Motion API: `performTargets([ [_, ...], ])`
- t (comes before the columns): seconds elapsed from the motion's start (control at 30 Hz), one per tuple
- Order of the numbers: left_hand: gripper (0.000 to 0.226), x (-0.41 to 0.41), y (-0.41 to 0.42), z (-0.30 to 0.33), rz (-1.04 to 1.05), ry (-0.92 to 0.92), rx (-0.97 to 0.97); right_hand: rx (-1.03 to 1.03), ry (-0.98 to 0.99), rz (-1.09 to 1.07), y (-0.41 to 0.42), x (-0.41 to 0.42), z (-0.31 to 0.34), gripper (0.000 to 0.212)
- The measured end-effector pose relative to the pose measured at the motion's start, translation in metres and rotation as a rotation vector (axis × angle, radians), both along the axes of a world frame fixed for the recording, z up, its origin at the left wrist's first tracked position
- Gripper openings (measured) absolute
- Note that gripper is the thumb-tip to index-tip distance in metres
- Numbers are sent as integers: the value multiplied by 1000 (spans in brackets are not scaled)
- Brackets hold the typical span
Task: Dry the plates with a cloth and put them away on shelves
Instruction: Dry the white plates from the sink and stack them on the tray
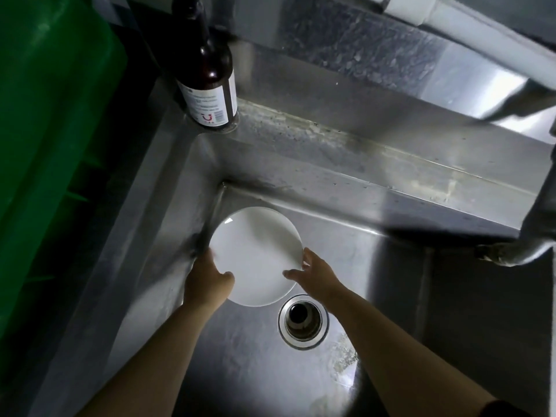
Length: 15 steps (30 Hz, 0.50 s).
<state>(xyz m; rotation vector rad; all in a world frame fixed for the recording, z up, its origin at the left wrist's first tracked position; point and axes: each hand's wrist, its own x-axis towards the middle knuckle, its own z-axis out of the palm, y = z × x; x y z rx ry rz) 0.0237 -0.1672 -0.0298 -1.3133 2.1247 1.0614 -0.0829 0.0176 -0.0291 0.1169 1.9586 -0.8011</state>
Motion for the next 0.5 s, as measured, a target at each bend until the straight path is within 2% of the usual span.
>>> performTargets([
  [0.1, 68, -5, 0, 2, 59, 46, 4, -80, -82, -121, 6, 0, 4, 55],
  [0.27, 59, -2, 7, 13, -21, 124, -54, -153, -119, -220, 31, 9, 22, 49],
  [0.37, 44, 6, 17, 29, -85, 219, -93, -201, -96, -288, 49, 11, 43, 41],
  [0.43, 40, 15, 24, 45, -97, 261, -41, -238, -59, -333, 63, 14, 61, 47],
  [0.5, 39, 24, 31, 67, -28, 296, 94, -285, -6, -338, 77, 22, 81, 53],
])
